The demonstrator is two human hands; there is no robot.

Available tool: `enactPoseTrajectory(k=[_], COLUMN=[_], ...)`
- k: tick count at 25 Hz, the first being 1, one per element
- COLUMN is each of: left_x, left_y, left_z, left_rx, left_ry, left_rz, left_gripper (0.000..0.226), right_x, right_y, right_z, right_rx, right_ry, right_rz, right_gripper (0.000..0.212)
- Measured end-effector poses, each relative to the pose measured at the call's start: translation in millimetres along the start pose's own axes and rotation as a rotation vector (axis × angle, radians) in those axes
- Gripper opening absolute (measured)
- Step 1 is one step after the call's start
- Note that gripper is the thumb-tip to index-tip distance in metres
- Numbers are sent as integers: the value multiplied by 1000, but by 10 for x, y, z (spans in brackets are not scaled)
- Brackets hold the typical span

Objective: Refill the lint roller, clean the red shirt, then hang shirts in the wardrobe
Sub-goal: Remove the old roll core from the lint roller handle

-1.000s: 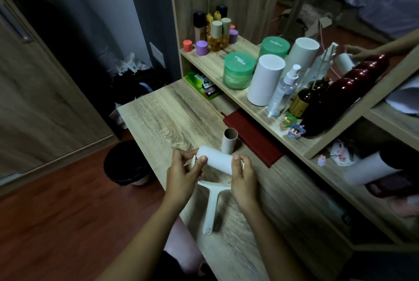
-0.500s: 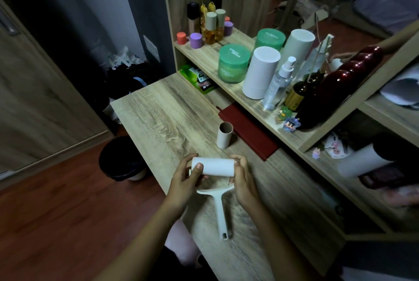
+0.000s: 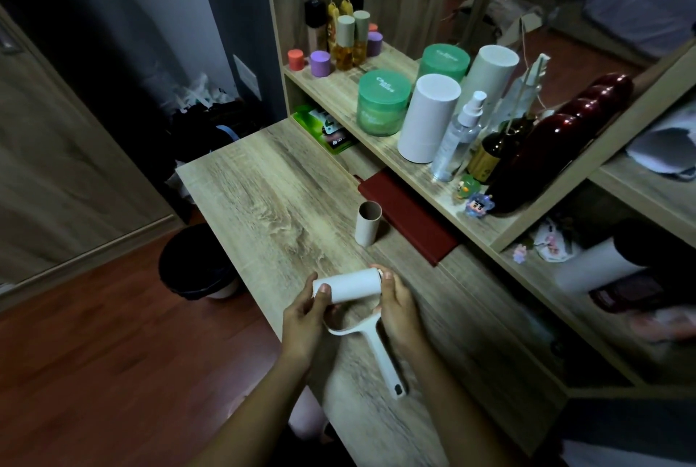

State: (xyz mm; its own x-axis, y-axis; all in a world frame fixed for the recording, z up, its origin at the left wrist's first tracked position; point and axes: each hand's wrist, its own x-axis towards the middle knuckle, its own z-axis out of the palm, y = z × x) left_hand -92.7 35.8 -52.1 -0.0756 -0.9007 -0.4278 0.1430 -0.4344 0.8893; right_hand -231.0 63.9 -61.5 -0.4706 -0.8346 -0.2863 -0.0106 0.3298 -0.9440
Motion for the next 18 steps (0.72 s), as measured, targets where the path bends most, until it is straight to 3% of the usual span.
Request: enactPoseTrajectory(k=[11,18], left_x=[218,369], left_y=[0,-34], left_z=[-45,-160], left_rx=[-27,-21], left_ry=[32,26], left_rz=[-127,-114], left_gripper=[41,31], right_x=[186,199], right_y=[105,86], right_z=[113,167], right_rx=[-136,-143], right_ry=[-47,-59], right_rz=[20,20], right_gripper=[38,34])
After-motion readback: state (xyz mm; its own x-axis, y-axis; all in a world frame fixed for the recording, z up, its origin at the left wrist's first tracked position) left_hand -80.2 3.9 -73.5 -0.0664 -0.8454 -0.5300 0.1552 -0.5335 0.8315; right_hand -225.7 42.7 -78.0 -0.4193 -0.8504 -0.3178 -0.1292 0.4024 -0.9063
